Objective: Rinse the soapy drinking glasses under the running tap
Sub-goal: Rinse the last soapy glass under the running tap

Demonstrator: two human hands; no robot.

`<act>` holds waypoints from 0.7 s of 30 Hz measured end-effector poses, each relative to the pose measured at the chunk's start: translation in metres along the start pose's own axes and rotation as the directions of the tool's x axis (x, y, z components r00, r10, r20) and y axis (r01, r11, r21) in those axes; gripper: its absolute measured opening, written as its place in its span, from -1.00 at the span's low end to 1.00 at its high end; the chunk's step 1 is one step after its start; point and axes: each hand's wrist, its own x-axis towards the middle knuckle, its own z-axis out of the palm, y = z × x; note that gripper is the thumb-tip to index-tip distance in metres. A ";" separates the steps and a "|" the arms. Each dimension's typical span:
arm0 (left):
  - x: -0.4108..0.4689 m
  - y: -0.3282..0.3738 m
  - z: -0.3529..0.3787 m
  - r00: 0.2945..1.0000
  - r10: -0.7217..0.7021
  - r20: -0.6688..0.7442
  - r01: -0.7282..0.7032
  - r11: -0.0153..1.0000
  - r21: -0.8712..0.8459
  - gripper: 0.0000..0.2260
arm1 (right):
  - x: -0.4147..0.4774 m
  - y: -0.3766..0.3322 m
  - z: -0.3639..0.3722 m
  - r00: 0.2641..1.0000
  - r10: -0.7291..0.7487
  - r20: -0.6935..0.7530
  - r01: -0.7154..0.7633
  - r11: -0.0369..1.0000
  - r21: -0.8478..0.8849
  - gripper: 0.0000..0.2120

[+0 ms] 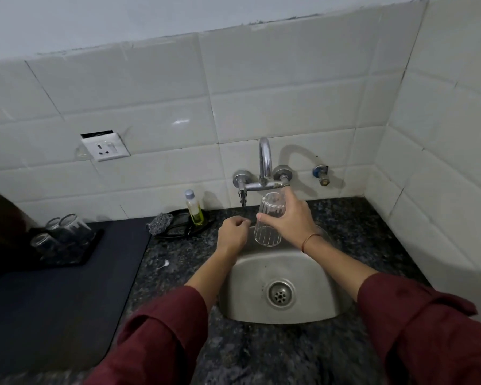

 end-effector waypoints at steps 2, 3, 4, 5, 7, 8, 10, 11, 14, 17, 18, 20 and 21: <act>-0.003 0.001 0.001 1.000 0.017 -0.008 -0.017 1.000 0.023 -0.80 | -0.002 0.000 -0.004 1.000 -0.007 0.010 0.008 1.000 -0.003 -0.46; -0.004 0.001 0.001 1.000 0.027 -0.011 -0.027 0.999 0.031 -0.80 | -0.003 0.001 -0.006 1.000 -0.010 0.013 0.010 1.000 -0.002 -0.46; -0.005 0.001 0.002 0.999 0.034 -0.012 -0.034 0.999 0.040 -0.80 | -0.003 0.002 -0.007 1.000 -0.012 0.016 0.012 1.000 0.000 -0.46; -0.006 0.002 0.003 0.999 0.040 -0.015 -0.039 0.998 0.044 -0.80 | -0.004 0.002 -0.009 1.000 -0.014 0.018 0.014 1.000 0.000 -0.46; -0.009 0.002 0.004 0.999 0.049 -0.010 -0.048 0.998 0.046 -0.80 | -0.005 0.004 -0.012 0.999 -0.023 0.021 0.023 1.000 -0.004 -0.46; -0.010 0.002 0.005 0.999 0.054 -0.004 -0.054 0.998 0.045 -0.79 | -0.005 0.004 -0.013 0.999 -0.028 0.022 0.028 1.000 -0.006 -0.46; -0.013 0.002 0.008 0.998 0.061 -0.001 -0.061 0.997 0.041 -0.80 | -0.005 0.004 -0.016 0.999 -0.034 0.026 0.034 0.999 -0.008 -0.46; -0.014 0.002 0.010 0.998 0.064 -0.005 -0.064 0.997 0.037 -0.80 | -0.006 0.004 -0.017 0.999 -0.035 0.026 0.035 0.999 -0.010 -0.46; -0.016 0.002 0.012 0.998 0.067 -0.016 -0.066 0.997 0.029 -0.81 | -0.005 0.004 -0.018 0.999 -0.044 0.024 0.045 0.998 -0.037 -0.46; -0.017 0.002 0.013 0.997 0.078 -0.002 -0.078 0.997 0.022 -0.82 | -0.005 0.006 -0.019 0.997 -0.071 0.025 0.073 0.994 -0.082 -0.45; -0.017 0.002 0.012 0.996 0.086 0.008 -0.086 0.996 0.023 -0.83 | -0.006 0.006 -0.018 0.995 -0.091 0.050 0.096 0.988 -0.121 -0.45; -0.020 0.001 0.010 0.995 0.101 0.018 -0.102 0.994 0.038 -0.83 | -0.009 0.009 -0.011 0.991 -0.097 0.093 0.113 0.978 -0.178 -0.44; -0.021 0.000 0.010 0.994 0.105 0.015 -0.106 0.994 0.039 -0.83 | -0.012 0.011 -0.007 0.995 -0.061 0.079 0.073 0.985 -0.156 -0.43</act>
